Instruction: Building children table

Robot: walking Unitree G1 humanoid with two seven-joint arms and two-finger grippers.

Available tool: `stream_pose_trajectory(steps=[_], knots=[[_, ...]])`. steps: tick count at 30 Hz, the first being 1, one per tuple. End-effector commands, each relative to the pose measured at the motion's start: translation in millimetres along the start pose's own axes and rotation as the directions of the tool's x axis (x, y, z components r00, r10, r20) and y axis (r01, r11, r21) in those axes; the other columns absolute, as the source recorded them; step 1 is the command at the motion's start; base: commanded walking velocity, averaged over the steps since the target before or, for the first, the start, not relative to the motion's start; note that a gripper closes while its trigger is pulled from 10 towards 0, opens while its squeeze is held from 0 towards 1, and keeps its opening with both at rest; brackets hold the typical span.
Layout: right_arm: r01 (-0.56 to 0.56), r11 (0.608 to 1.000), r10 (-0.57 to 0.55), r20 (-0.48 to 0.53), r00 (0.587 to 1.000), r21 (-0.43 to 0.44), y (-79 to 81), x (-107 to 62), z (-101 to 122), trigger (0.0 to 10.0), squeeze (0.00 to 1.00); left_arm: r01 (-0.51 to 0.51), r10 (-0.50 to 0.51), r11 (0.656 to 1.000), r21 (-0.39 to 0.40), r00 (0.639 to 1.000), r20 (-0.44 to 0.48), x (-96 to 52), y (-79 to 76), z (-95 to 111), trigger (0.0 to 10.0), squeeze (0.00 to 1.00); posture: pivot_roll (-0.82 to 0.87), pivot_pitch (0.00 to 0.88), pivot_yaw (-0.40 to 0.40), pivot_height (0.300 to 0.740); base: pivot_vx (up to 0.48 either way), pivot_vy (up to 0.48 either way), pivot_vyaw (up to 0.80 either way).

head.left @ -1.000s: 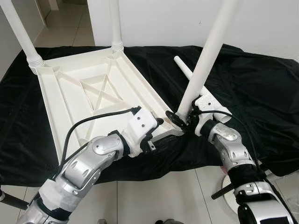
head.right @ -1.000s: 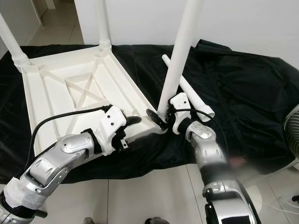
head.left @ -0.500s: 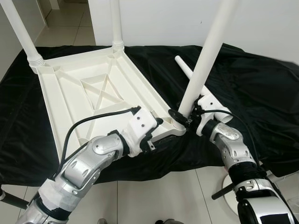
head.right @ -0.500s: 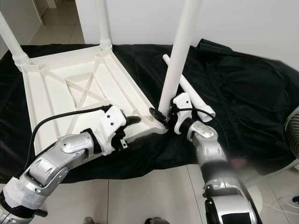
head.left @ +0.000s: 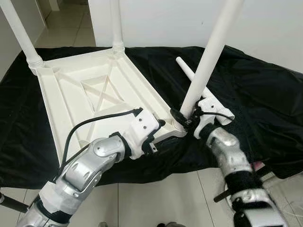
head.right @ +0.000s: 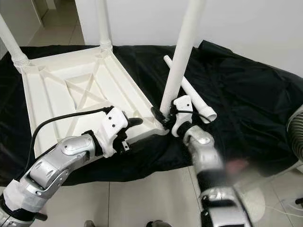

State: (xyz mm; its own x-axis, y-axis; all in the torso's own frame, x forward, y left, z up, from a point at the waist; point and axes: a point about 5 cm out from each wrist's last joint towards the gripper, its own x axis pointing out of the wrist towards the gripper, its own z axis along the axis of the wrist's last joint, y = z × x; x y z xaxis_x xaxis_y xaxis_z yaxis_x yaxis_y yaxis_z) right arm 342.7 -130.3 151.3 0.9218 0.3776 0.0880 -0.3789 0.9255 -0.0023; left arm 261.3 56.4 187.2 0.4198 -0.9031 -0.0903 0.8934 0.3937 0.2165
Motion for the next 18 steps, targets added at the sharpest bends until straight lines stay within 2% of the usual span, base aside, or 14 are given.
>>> stream_pose_trajectory(steps=[1,3,5,7,9,10,11,14,18], knots=[[0.088,0.995,-0.084,-0.087,0.993,0.047,-3.6,-5.1,-17,10.0,0.00,0.097,-0.097,0.995,0.010,0.995,-0.011,0.1,-7.5,-1,10.0,0.00,-0.03,0.101,-0.045,0.740,0.000,0.000,0.00],[0.130,0.990,-0.124,-0.087,0.988,0.062,-3.8,-5.7,-17,10.0,0.00,0.096,-0.096,0.995,0.009,0.995,-0.010,0.1,-7.3,-1,10.0,0.00,-0.03,0.101,-0.045,0.740,0.000,0.000,0.00],[0.250,0.964,-0.242,-0.095,0.966,0.092,-0.3,-8.3,-18,10.0,0.00,0.095,-0.095,0.995,0.006,0.995,-0.011,0.0,-7.1,-2,10.0,0.00,-0.04,0.100,-0.043,0.740,0.000,0.000,0.00],[0.291,0.951,-0.281,-0.101,0.954,0.102,1.7,-9.7,-19,10.0,0.00,0.096,-0.096,0.995,0.004,0.995,-0.011,0.0,-7.2,-2,10.0,0.00,-0.04,0.100,-0.044,0.740,0.000,0.000,0.00],[0.412,0.904,-0.403,-0.095,0.910,0.113,11.1,-14.5,-20,10.0,0.00,0.096,-0.096,0.995,0.001,0.995,-0.011,0.5,-6.8,-2,10.0,0.00,-0.04,0.100,-0.044,0.740,0.000,0.000,0.00],[0.412,0.904,-0.403,-0.095,0.910,0.113,11.1,-14.5,-20,10.0,0.00,0.096,-0.096,0.995,0.001,0.995,-0.011,0.5,-6.8,-2,10.0,0.00,-0.04,0.100,-0.044,0.740,0.000,0.000,0.00],[0.485,0.865,-0.475,-0.097,0.874,0.131,20.7,-18.9,-21,10.0,0.00,0.094,-0.094,0.996,0.001,0.995,-0.012,1.0,-6.4,-3,10.0,0.00,-0.04,0.097,-0.045,0.740,0.000,0.000,0.00],[0.504,0.852,-0.492,-0.109,0.864,0.145,27.9,-21.2,-21,10.0,0.00,0.093,-0.093,0.996,0.001,0.996,-0.012,1.0,-6.3,-3,10.0,0.00,-0.04,0.095,-0.047,0.740,0.000,0.000,0.00],[0.481,0.864,-0.472,-0.096,0.877,0.148,31.9,-21.5,-18,10.0,0.00,0.092,-0.092,0.996,0.000,0.996,-0.014,0.4,-5.7,-4,10.0,0.00,-0.05,0.091,-0.046,0.740,0.000,0.000,0.00]])
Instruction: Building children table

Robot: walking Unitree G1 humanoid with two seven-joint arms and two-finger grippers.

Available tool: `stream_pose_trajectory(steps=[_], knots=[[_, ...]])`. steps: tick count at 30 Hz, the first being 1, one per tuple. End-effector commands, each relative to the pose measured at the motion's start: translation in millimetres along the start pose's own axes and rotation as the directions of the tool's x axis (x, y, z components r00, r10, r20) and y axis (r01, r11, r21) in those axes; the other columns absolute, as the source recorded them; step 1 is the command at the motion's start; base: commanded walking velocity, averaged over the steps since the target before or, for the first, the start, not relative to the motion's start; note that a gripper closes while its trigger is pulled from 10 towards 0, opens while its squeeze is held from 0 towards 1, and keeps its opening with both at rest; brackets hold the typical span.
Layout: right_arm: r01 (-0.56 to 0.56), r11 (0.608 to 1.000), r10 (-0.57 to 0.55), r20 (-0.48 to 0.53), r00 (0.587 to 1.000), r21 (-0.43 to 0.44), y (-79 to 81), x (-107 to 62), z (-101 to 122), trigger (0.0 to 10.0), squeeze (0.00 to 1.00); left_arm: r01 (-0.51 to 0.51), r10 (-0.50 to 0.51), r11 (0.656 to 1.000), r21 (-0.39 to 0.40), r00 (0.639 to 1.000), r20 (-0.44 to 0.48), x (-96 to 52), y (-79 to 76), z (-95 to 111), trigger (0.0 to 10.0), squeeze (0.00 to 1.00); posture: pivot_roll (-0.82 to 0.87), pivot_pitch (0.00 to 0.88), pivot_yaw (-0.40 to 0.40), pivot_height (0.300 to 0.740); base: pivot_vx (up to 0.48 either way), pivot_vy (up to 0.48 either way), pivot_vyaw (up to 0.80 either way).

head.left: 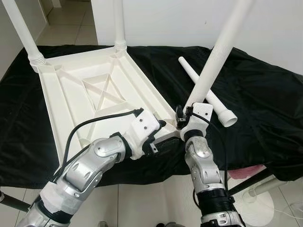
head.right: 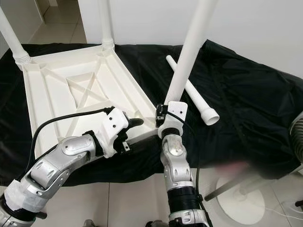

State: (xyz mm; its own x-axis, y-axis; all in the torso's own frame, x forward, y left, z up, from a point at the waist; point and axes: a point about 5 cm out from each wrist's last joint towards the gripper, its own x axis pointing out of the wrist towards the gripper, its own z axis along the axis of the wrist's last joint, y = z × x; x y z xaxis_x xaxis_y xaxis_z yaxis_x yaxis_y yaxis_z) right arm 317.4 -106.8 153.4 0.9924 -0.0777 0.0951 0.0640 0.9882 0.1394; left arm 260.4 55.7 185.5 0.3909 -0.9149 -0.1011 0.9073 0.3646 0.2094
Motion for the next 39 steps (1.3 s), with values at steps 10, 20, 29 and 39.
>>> stream_pose_trajectory(steps=[10,20,29,39], knots=[[-0.062,0.997,0.062,0.013,0.998,0.043,-15.0,-3.2,-2,10.0,1.00,0.059,-0.059,0.998,0.010,0.998,-0.011,0.4,-2.8,-3,10.0,0.00,-0.05,0.078,-0.052,0.740,0.000,0.000,0.00],[-0.269,0.963,0.270,0.039,0.962,-0.032,-36.2,5.6,7,10.0,0.42,0.064,-0.064,0.998,0.011,0.998,-0.009,0.8,-2.9,-3,10.0,0.00,-0.05,0.069,-0.050,0.740,0.000,0.000,0.00],[-0.569,0.806,0.577,0.004,0.816,-0.165,-35.0,18.4,16,10.0,0.00,0.069,-0.069,0.997,0.018,0.998,-0.007,2.8,-1.3,-1,10.0,0.00,-0.05,0.062,-0.040,0.740,0.000,0.000,0.00],[-0.677,0.708,0.683,-0.051,0.729,-0.201,-36.2,32.7,21,5.6,0.00,0.065,-0.065,0.998,0.026,0.998,-0.007,3.6,0.4,0,10.0,0.00,-0.04,0.067,-0.045,0.740,0.000,0.000,0.00]])
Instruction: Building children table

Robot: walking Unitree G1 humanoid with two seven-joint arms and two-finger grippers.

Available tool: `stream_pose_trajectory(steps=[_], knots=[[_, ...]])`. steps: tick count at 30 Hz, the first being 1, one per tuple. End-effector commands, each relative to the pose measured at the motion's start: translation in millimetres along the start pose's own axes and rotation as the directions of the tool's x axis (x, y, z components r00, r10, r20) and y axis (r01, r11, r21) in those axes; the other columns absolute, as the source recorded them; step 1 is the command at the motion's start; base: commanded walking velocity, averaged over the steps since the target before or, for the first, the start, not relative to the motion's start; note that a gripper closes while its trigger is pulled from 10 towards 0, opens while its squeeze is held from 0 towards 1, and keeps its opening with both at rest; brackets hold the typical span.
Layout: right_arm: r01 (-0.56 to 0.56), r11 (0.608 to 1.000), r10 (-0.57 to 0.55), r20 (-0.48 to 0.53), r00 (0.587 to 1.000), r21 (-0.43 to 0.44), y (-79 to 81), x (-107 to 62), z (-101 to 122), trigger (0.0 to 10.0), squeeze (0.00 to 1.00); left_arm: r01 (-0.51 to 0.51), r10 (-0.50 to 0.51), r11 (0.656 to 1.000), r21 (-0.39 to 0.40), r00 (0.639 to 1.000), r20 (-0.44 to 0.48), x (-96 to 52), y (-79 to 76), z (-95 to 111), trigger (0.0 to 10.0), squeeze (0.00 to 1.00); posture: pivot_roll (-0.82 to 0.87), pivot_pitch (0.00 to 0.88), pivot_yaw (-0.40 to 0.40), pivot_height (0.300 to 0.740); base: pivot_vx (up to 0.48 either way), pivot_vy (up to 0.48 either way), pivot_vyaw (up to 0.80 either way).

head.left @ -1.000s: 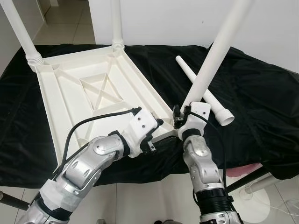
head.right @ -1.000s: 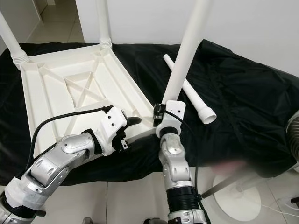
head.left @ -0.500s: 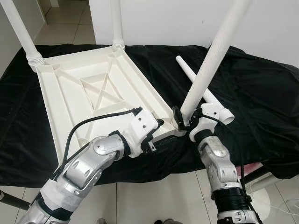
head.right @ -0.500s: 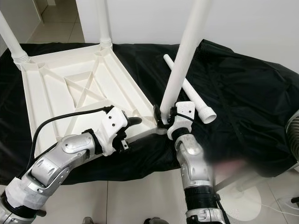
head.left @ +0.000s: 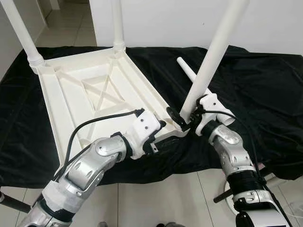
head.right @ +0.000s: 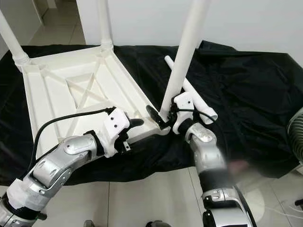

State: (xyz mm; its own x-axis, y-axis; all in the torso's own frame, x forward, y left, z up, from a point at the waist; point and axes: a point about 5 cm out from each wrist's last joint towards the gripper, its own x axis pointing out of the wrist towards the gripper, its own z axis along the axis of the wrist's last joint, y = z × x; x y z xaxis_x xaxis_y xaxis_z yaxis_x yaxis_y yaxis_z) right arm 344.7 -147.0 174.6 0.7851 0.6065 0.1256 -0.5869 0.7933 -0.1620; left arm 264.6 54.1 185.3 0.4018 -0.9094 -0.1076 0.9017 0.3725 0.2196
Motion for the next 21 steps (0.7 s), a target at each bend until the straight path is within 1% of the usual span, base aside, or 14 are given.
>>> stream_pose_trajectory(steps=[1,4,6,9,14,19,20,21], knots=[[-0.036,0.999,0.036,-0.013,0.999,-0.002,-2.4,-0.2,-2,0.0,0.00,0.075,-0.075,0.997,0.018,0.997,0.002,0.5,-2.6,1,10.0,0.00,-0.04,0.067,-0.045,0.740,0.000,0.000,0.00],[-0.043,0.999,0.043,-0.023,0.999,-0.001,-4.1,-0.9,-4,0.0,0.00,0.073,-0.073,0.997,0.019,0.997,0.002,0.5,-2.6,1,10.0,0.00,-0.04,0.067,-0.045,0.740,0.000,0.000,0.00],[-0.048,0.999,0.049,-0.046,0.998,0.022,-8.9,-4.9,-9,0.0,0.00,0.071,-0.071,0.997,0.018,0.997,0.003,0.4,-2.8,1,10.0,0.00,-0.04,0.072,-0.046,0.740,0.000,0.000,0.00],[-0.050,0.998,0.053,-0.058,0.997,0.038,-11.5,-7.9,-12,0.0,0.00,0.072,-0.072,0.997,0.017,0.997,0.003,0.2,-3.0,1,10.0,0.00,-0.04,0.072,-0.046,0.740,0.000,0.000,0.00],[-0.059,0.996,0.063,-0.064,0.996,0.064,-12.4,-12.4,-18,0.0,0.00,0.073,-0.073,0.997,0.017,0.997,0.000,0.1,-2.9,1,10.0,0.00,-0.05,0.076,-0.041,0.740,0.000,0.000,0.00],[-0.037,0.996,0.043,-0.065,0.997,0.083,-12.7,-13.7,-20,0.0,0.00,0.075,-0.075,0.997,0.018,0.997,-0.001,0.0,-2.8,0,10.0,0.00,-0.05,0.076,-0.039,0.740,0.000,0.000,0.00],[-0.028,0.995,0.034,-0.066,0.997,0.093,-12.4,-13.8,-21,10.0,0.00,0.076,-0.076,0.997,0.018,0.997,-0.002,-0.3,-2.7,0,10.0,0.00,-0.05,0.076,-0.039,0.740,0.000,0.000,0.00],[-0.015,0.994,0.023,-0.067,0.997,0.109,-11.8,-13.7,-22,10.0,0.00,0.076,-0.075,0.997,0.018,0.997,-0.003,-0.4,-2.5,0,10.0,0.00,-0.05,0.076,-0.039,0.740,0.000,0.000,0.00]])
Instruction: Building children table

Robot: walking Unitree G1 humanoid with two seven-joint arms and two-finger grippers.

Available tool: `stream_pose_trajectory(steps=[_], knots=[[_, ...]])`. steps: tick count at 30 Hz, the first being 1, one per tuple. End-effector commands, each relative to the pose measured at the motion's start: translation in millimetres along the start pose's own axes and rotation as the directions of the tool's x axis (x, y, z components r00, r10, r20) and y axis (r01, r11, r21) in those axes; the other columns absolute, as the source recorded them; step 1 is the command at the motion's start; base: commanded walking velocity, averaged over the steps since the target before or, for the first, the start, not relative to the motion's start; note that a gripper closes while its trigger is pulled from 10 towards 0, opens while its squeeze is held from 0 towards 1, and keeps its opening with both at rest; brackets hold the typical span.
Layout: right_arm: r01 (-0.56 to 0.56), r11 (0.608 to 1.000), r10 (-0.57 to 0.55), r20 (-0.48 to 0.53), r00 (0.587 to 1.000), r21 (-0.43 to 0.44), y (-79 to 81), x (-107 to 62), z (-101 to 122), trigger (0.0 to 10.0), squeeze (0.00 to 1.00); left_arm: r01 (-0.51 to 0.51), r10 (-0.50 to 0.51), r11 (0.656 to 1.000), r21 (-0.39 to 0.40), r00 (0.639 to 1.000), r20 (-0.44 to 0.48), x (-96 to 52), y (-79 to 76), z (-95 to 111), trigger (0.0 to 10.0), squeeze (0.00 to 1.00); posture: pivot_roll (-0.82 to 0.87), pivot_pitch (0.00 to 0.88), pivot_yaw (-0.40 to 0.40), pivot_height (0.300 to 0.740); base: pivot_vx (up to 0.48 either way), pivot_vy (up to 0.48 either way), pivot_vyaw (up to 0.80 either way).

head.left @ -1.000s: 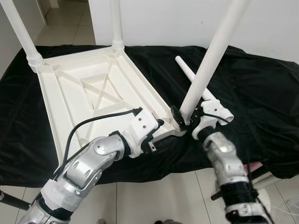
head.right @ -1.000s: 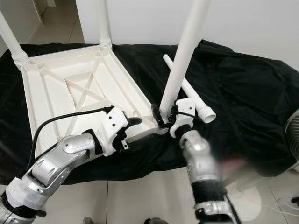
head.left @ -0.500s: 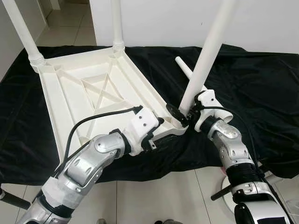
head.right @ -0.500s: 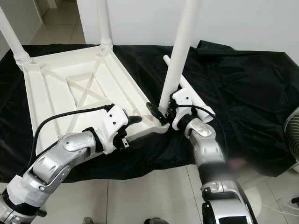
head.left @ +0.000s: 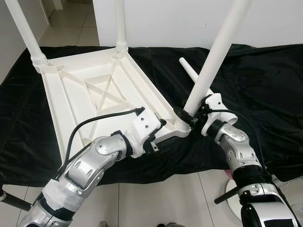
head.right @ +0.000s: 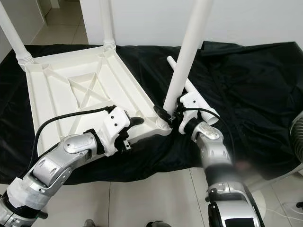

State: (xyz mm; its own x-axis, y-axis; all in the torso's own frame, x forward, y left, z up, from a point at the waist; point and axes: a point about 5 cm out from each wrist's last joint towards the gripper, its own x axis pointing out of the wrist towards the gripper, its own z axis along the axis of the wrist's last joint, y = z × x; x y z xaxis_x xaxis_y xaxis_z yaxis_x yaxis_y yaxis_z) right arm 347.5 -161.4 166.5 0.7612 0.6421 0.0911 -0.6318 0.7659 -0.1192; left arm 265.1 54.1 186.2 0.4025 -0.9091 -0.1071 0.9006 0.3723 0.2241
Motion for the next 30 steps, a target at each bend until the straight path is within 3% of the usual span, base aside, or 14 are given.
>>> stream_pose_trajectory(steps=[1,14,15,16,19,20,21,24,25,26,27,30], knots=[[0.029,0.998,-0.027,-0.039,0.999,0.060,-0.3,-5.9,-13,10.0,0.00,0.076,-0.076,0.997,0.014,0.997,-0.003,-0.6,-3.2,-1,10.0,0.00,-0.05,0.076,-0.039,0.740,0.000,0.000,0.00],[0.223,0.969,-0.215,-0.080,0.973,0.102,8.7,2.5,-20,10.0,0.00,0.077,-0.077,0.997,0.011,0.997,-0.009,-1.6,-3.4,-2,10.0,0.00,-0.06,0.082,-0.037,0.740,0.000,0.000,0.00],[0.296,0.949,-0.288,-0.087,0.954,0.111,9.4,4.3,-21,10.0,0.00,0.078,-0.078,0.997,0.012,0.997,-0.010,-1.7,-3.2,-2,10.0,0.00,-0.06,0.083,-0.040,0.740,0.000,0.000,0.00],[0.296,0.949,-0.288,-0.087,0.954,0.111,9.4,4.3,-21,10.0,0.00,0.078,-0.078,0.997,0.012,0.997,-0.010,-1.7,-3.2,-2,10.0,0.00,-0.06,0.083,-0.040,0.740,0.000,0.000,0.00],[0.460,0.879,-0.448,-0.119,0.886,0.122,12.5,3.3,-26,10.0,0.00,0.076,-0.075,0.997,0.014,0.997,-0.012,-1.9,-2.3,-2,10.0,0.00,-0.05,0.084,-0.044,0.740,0.000,0.000,0.00],[0.460,0.879,-0.448,-0.119,0.886,0.122,12.5,3.3,-26,10.0,0.00,0.076,-0.075,0.997,0.014,0.997,-0.012,-1.9,-2.3,-2,10.0,0.00,-0.05,0.084,-0.044,0.740,0.000,0.000,0.00],[0.517,0.846,-0.503,-0.127,0.855,0.128,16.5,1.5,-28,10.0,0.00,0.073,-0.073,0.997,0.013,0.997,-0.013,-2.4,-2.0,-3,10.0,0.00,-0.05,0.085,-0.045,0.740,0.000,0.000,0.00],[0.554,0.822,-0.539,-0.132,0.832,0.133,19.4,0.2,-29,10.0,0.00,0.071,-0.071,0.997,0.012,0.997,-0.014,-2.8,-1.8,-3,10.0,0.00,-0.05,0.086,-0.045,0.740,0.000,0.000,0.00],[0.596,0.791,-0.582,-0.134,0.802,0.139,23.9,-0.6,-29,10.0,0.00,0.070,-0.070,0.997,0.011,0.997,-0.015,-3.2,-1.9,-3,10.0,0.00,-0.05,0.087,-0.045,0.740,0.000,0.000,0.00],[0.596,0.791,-0.582,-0.134,0.802,0.139,23.9,-0.6,-29,10.0,0.00,0.070,-0.070,0.997,0.011,0.997,-0.015,-3.2,-1.9,-3,10.0,0.00,-0.05,0.087,-0.045,0.740,0.000,0.000,0.00],[0.652,0.738,-0.640,-0.124,0.758,0.173,33.1,-1.0,-26,10.0,0.00,0.068,-0.068,0.998,0.010,0.998,-0.015,-3.8,-2.0,-3,10.0,0.00,-0.05,0.092,-0.043,0.740,0.000,0.000,0.00],[0.675,0.712,-0.667,-0.114,0.736,0.193,38.5,-1.3,-23,10.0,0.00,0.067,-0.067,0.998,0.009,0.998,-0.015,-4.1,-2.0,-3,10.0,0.00,-0.05,0.092,-0.043,0.740,0.000,0.000,0.00]])
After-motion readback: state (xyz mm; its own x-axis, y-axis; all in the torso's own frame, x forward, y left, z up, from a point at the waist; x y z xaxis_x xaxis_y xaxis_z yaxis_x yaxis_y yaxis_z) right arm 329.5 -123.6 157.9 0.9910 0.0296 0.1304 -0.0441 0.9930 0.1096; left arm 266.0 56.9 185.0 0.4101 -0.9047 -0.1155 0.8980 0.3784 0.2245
